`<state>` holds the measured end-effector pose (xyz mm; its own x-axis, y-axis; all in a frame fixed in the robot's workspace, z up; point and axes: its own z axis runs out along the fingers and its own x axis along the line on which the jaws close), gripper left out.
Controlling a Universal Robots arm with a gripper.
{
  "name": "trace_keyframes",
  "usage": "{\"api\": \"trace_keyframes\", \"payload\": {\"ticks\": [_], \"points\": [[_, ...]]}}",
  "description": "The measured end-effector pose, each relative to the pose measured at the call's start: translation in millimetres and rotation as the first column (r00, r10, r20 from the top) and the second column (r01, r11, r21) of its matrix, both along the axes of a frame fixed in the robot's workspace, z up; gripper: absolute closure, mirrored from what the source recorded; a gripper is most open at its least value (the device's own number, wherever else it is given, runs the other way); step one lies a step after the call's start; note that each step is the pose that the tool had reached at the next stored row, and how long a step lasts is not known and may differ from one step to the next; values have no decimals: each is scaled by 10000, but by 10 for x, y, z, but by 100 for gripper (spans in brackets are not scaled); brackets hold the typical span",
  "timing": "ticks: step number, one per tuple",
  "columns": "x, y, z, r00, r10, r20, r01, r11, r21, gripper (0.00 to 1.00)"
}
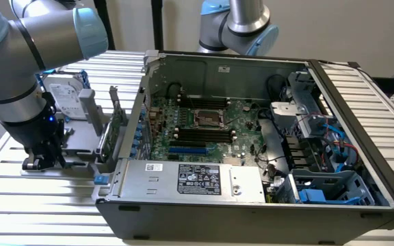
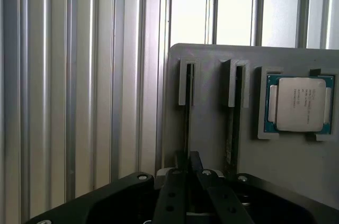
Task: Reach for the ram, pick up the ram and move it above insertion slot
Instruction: 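Pick up the ram and move it above insertion slot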
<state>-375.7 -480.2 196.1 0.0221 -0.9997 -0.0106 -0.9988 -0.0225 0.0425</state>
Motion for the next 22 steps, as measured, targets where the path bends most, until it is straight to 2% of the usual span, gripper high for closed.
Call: {"api": "trace_keyframes", "payload": {"ticks": [7,12,17,22], "points": [[1,1,4,10000,-1,-1,1,10000,1,87],[4,0,55,10000,0,-24,0,10000,0,87],[8,1,168,10000,-1,-67,1,10000,1,87],[14,0,369,9999,0,-119,0,10000,-1,87]]}}
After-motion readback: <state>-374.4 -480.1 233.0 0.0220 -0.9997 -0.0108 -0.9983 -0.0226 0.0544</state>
